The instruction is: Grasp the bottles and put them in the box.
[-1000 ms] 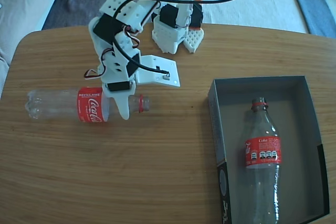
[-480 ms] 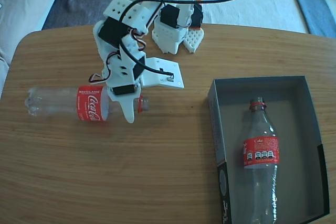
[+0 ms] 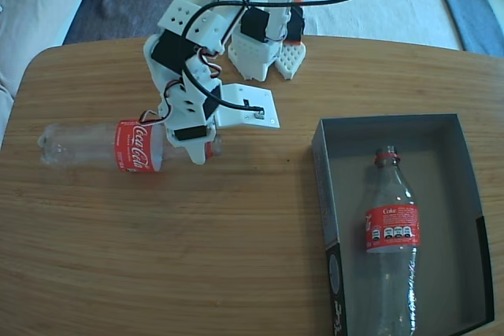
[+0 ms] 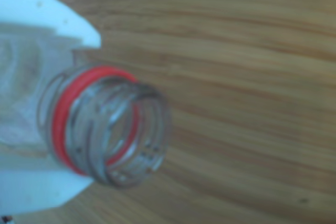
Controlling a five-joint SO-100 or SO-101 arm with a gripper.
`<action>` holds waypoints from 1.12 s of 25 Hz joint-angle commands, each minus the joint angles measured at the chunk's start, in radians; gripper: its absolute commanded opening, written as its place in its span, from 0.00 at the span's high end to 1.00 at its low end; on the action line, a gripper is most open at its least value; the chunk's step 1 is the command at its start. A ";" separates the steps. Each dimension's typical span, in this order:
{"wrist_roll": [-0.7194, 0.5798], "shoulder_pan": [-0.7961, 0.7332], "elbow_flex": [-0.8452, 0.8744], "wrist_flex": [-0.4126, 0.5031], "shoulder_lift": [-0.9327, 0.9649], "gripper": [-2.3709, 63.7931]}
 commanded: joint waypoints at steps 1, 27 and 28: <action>-0.003 0.000 -0.005 0.006 0.023 0.65; -0.003 -0.060 0.037 0.003 0.023 0.97; -0.003 -0.060 0.031 0.003 0.023 0.97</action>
